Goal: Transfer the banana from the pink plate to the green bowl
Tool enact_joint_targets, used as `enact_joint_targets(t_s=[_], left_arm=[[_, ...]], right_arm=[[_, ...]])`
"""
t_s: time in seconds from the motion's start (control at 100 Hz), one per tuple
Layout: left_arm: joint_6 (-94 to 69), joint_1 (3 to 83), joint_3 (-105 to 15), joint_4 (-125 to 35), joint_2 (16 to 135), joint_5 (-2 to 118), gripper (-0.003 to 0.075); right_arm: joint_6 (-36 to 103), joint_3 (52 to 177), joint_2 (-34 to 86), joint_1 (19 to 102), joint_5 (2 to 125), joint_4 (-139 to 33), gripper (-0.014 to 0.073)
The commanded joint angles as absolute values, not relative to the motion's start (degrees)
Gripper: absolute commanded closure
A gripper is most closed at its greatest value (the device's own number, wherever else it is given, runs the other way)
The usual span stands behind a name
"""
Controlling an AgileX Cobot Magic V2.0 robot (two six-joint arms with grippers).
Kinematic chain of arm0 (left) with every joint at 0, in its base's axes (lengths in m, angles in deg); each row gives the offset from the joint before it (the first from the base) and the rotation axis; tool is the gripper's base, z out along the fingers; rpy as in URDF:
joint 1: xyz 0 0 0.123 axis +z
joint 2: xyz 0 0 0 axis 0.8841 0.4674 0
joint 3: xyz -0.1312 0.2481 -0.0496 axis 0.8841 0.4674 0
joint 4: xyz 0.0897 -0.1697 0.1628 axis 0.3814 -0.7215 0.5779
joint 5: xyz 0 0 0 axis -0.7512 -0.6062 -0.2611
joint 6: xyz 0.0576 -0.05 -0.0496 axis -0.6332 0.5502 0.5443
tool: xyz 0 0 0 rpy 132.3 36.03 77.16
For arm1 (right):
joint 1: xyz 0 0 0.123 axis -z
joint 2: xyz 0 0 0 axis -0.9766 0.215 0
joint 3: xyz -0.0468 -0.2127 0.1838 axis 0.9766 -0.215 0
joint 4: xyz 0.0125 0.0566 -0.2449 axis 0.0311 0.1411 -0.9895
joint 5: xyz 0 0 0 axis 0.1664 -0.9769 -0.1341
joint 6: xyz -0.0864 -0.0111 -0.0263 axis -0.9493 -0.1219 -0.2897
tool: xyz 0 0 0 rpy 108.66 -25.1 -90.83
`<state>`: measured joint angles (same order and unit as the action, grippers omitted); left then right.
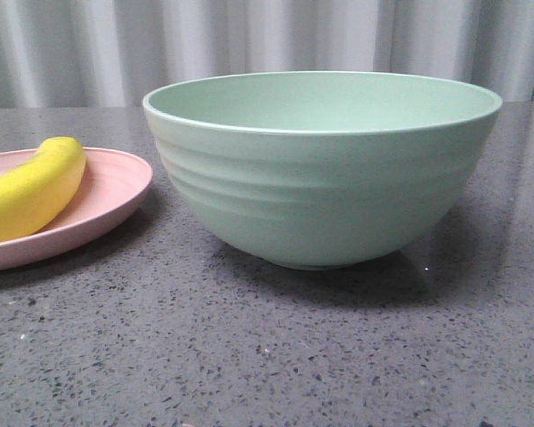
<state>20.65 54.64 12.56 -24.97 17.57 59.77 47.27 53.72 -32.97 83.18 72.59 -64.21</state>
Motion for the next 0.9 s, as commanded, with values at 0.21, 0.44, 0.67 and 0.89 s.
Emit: enact_joint_targets(t_s=[0.21, 0.44, 0.67, 0.89], left_arm=[[20.5, 54.7, 13.0, -26.0, 16.0, 64.4, 0.0741], [20.5, 54.7, 13.0, -27.1, 16.0, 64.4, 0.0741], [20.5, 54.7, 11.1, -30.0, 16.1, 66.1, 0.0741], [20.5, 54.7, 2.6, -30.0, 22.6, 65.7, 0.0741]], right_arm=[[46.8, 52.6, -34.3, 83.5, 75.4, -64.1, 0.0664], [46.8, 52.6, -34.3, 83.5, 75.3, -64.1, 0.0664], [46.8, 54.5, -34.2, 83.5, 72.2, -63.7, 0.0664], [46.8, 63.6, -28.1, 83.5, 62.6, -62.0, 0.0664]])
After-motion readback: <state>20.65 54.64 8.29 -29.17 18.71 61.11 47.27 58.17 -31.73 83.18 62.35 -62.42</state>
